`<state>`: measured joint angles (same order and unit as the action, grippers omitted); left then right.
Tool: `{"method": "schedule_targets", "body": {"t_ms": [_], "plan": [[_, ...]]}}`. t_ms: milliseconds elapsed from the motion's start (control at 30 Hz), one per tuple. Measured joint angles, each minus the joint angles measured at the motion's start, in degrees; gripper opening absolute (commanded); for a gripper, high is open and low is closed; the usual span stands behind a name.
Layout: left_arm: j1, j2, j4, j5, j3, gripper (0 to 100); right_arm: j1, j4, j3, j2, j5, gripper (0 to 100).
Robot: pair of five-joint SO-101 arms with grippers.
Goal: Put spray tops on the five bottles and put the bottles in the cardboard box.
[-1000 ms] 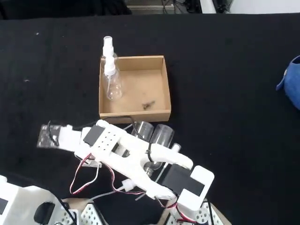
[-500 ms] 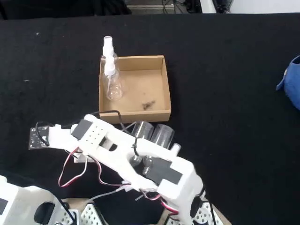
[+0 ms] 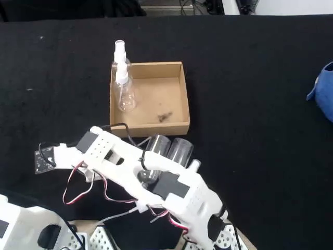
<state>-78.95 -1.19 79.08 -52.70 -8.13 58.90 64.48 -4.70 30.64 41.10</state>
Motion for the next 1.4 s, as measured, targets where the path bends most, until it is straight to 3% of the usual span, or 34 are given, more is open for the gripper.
{"method": "schedule_targets", "body": {"t_ms": [267, 567, 1167, 1400], "plan": [[2.4, 0.0, 3.3, 0.0, 0.0, 3, 0.0, 0.4, -7.4, 0.1, -9.8, 1.1], [6.5, 0.0, 5.5, 0.4, 0.0, 3, -3.5, 3.2, -8.4, -5.5, -28.9, 1.1], [8.3, -0.5, 5.5, 4.8, 0.0, 3, -5.9, 2.5, 6.2, -36.0, -33.7, 1.1], [12.3, -15.3, 5.5, 6.9, -7.6, 3, -12.4, 2.5, 7.1, -51.4, -39.0, 1.1]]}}
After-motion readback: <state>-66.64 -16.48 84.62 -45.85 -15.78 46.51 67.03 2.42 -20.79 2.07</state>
